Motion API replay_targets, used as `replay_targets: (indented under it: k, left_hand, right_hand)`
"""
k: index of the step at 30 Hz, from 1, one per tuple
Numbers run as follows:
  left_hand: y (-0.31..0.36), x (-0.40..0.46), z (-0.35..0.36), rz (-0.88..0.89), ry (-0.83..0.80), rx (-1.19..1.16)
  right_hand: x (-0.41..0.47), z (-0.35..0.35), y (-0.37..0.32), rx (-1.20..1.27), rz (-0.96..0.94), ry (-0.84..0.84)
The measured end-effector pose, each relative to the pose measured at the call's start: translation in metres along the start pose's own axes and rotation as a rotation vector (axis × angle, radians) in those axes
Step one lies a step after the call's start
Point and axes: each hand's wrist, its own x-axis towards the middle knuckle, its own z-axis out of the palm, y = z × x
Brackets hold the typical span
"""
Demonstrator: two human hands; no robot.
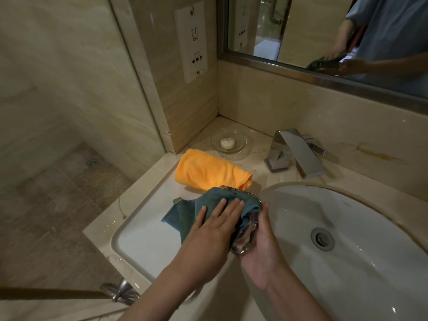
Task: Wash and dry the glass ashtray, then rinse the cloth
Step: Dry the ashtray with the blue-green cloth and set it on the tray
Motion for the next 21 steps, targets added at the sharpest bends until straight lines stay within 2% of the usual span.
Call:
replay_targets:
  k: [3,7,11,14,21]
  left_hand:
    - [0.007,0.0,0.003,-0.105,0.038,-0.08]
    - [0.01,0.002,0.008,-0.158,0.096,-0.218]
    - [0.007,0.004,0.009,-0.188,0.162,-0.222]
    - [0.008,0.004,0.001,-0.164,0.186,-0.242]
    - [0.019,-0.017,-0.013,0.028,0.192,-0.525]
  right_hand:
    - [0.0,0.001,0.001,-0.043,-0.01,0.023]
    - [0.002,0.003,0.001,-0.088,-0.048,0.004]
    - [0.005,0.004,0.001,-0.155,-0.061,0.002]
    - [0.007,0.005,0.002,-0.172,-0.069,0.017]
    - [0.002,0.01,-0.006,-0.081,0.013,-0.039]
